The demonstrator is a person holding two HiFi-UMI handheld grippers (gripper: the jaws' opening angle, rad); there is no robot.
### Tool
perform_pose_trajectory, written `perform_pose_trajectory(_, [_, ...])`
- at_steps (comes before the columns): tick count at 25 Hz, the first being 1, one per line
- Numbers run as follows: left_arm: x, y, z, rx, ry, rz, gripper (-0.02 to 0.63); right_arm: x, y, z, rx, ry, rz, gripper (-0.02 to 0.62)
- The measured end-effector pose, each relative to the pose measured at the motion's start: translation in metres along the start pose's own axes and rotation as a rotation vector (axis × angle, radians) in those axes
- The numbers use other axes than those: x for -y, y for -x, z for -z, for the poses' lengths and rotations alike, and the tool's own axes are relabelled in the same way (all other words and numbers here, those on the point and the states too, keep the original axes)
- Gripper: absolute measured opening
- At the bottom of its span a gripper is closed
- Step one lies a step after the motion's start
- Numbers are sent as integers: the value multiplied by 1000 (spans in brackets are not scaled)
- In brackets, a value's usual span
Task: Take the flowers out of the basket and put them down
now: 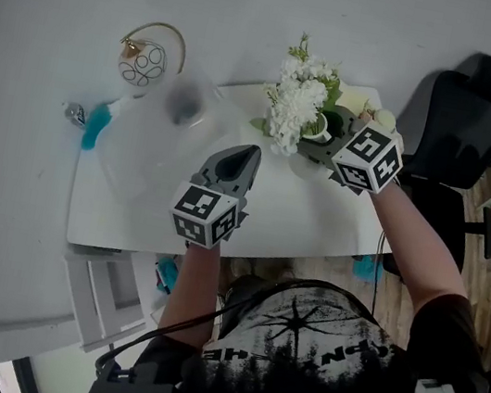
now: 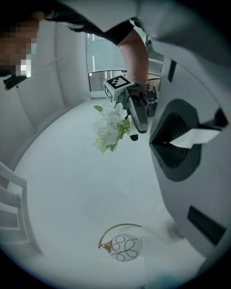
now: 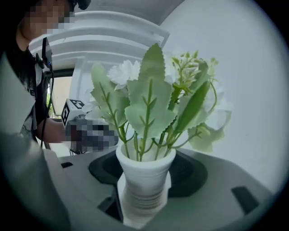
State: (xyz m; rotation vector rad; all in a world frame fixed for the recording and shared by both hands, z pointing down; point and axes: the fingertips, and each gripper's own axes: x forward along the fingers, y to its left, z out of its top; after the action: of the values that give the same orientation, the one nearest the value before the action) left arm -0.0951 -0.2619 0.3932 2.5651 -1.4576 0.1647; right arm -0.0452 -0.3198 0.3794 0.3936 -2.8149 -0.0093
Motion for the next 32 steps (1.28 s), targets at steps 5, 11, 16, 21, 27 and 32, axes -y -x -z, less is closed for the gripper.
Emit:
perform_pose_trajectory(5, [14, -16, 20, -34, 19, 23, 11, 6, 14, 48, -9, -38, 42, 278])
perform_pose_trajectory(11, [25, -29, 42, -72, 38, 40, 11, 10, 20, 91, 0, -46, 92, 278])
perform_pose_trajectory(16, [31, -33, 72, -117, 60, 40, 11, 9, 20, 127, -1, -41, 121, 278])
perform_pose_trajectory(21, [34, -34, 95, -161, 89, 44, 11, 6, 17, 153, -1, -63, 125, 278])
perform_pose_trajectory(27, [34, -31, 110, -186, 107, 45, 11, 6, 22, 159, 47, -85, 160, 278])
perform_pose_trajectory(32, [35, -29, 118, -191, 121, 42, 11, 6, 26, 160, 44, -83, 175, 278])
